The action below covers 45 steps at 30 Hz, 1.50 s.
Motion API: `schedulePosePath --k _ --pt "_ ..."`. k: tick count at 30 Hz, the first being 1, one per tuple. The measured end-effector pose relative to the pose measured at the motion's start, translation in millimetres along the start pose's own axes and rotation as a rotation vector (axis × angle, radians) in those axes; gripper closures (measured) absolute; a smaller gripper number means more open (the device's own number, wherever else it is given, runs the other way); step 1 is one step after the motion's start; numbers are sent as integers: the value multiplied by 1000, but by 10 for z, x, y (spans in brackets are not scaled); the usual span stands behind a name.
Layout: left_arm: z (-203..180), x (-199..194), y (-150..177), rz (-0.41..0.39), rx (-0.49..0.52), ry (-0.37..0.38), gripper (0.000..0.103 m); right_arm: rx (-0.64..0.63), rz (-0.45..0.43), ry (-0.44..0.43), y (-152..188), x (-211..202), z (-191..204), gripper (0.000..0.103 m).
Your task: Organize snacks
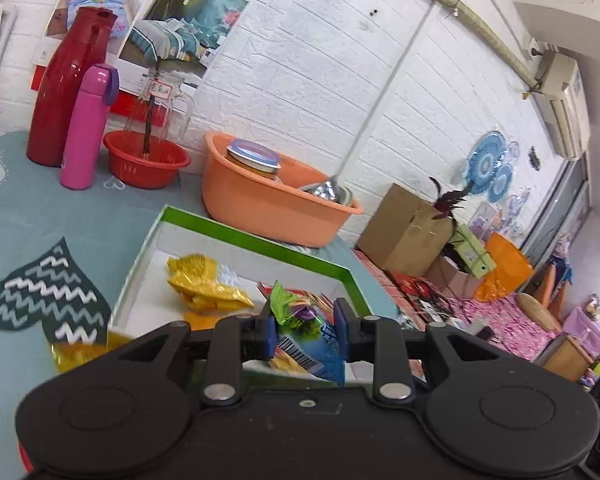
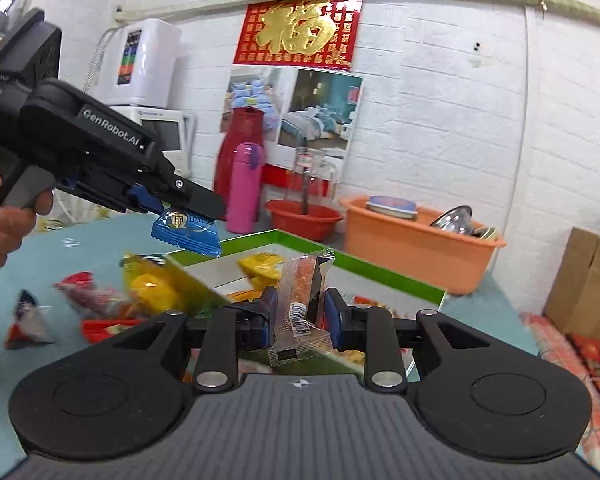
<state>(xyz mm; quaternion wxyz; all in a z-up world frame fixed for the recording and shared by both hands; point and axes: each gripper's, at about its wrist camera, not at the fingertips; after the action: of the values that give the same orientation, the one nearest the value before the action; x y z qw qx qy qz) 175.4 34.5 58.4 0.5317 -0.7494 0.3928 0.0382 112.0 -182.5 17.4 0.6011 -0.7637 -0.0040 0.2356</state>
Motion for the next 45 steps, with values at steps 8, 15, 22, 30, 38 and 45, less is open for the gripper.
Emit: schedulePosePath --k 8,15,22,30,38,45 --pt "230 412 -258 13 -40 -37 65 -29 30 34 -78 442 -62 57" --pt "355 599 -287 12 -42 -76 0 -68 39 89 -91 612 -51 22" --pt "314 413 -147 6 -61 -74 0 -127 -47 116 -47 408 85 0" --pt "72 -72 -46 -34 -62 -26 0 -129 -121 118 -49 -50 167 0" --pt "-166 -549 362 -41 -61 -18 0 -123 -183 127 61 -585 241 0" --pt "-119 -738 895 32 -118 15 0 -119 -125 97 354 -884 296 0"
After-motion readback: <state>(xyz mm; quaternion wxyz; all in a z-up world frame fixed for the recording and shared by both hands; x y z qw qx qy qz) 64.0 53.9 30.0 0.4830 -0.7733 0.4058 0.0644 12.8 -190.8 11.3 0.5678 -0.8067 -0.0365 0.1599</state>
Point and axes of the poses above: each gripper's, at about its wrist camera, not at the fingertips, and x roughly the way its jaws point, z to its left, y to its underside, and after that the axes turned 8 degrees about z, right-handed
